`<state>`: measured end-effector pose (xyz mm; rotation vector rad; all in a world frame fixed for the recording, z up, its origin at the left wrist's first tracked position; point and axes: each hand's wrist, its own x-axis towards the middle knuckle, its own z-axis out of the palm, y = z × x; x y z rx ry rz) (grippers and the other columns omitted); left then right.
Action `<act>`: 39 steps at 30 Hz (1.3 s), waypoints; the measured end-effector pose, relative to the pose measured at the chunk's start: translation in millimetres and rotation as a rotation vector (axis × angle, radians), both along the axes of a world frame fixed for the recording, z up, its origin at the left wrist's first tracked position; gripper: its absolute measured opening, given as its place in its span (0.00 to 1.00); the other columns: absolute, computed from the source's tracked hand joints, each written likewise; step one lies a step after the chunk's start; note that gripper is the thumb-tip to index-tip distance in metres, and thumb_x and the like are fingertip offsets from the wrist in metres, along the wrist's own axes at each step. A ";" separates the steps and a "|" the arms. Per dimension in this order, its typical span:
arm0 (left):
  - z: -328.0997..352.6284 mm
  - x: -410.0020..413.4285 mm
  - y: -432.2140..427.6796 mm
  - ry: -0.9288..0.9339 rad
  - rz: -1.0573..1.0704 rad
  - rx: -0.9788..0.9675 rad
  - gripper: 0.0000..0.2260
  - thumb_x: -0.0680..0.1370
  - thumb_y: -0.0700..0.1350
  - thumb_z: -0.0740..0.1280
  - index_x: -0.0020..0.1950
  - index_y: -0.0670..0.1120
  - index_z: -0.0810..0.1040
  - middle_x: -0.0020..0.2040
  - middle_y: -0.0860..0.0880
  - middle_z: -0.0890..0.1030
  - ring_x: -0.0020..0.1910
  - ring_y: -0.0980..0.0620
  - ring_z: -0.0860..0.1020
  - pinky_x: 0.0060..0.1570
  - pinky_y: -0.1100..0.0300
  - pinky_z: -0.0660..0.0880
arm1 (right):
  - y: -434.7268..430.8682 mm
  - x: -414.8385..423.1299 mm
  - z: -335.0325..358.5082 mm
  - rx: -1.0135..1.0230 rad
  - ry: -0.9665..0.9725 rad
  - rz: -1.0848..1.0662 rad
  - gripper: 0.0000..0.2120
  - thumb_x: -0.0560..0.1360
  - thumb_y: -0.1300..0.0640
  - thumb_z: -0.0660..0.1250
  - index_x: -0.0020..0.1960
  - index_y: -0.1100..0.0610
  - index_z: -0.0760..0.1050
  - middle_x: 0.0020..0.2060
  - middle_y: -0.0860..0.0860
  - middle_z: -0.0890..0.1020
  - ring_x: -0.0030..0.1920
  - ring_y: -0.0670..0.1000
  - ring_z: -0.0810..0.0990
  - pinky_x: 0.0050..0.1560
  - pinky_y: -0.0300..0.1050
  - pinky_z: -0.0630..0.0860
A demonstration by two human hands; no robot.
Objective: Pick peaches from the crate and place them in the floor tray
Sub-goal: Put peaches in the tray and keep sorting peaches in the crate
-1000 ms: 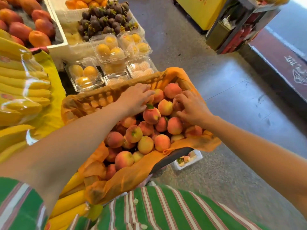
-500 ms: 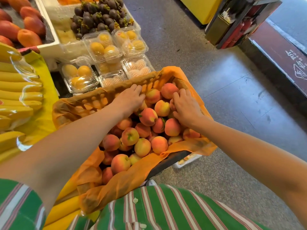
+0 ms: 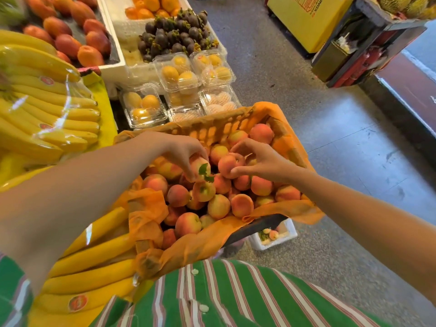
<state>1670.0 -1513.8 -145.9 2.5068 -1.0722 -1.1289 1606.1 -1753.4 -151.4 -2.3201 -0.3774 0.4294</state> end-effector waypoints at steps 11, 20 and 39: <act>-29.4 -20.1 37.8 -0.024 -0.043 0.267 0.27 0.71 0.48 0.74 0.68 0.50 0.70 0.54 0.52 0.71 0.52 0.51 0.72 0.50 0.57 0.73 | 69.4 -45.9 -38.1 -0.101 0.167 0.323 0.24 0.68 0.47 0.77 0.58 0.56 0.76 0.52 0.49 0.80 0.50 0.48 0.79 0.48 0.43 0.76; -38.8 -21.9 45.0 -0.030 0.031 0.170 0.27 0.75 0.50 0.70 0.72 0.52 0.65 0.60 0.49 0.70 0.57 0.48 0.72 0.58 0.51 0.74 | 77.3 -54.1 -44.7 -0.269 0.107 0.402 0.28 0.70 0.45 0.74 0.65 0.57 0.75 0.56 0.54 0.80 0.54 0.53 0.78 0.53 0.52 0.75; -53.5 -9.3 -38.9 -0.352 -0.032 -0.194 0.28 0.76 0.53 0.68 0.74 0.51 0.62 0.66 0.43 0.69 0.63 0.43 0.70 0.60 0.46 0.71 | -44.0 -15.1 -0.6 -0.942 -0.166 0.034 0.28 0.69 0.44 0.70 0.65 0.53 0.70 0.58 0.55 0.73 0.58 0.57 0.71 0.57 0.52 0.71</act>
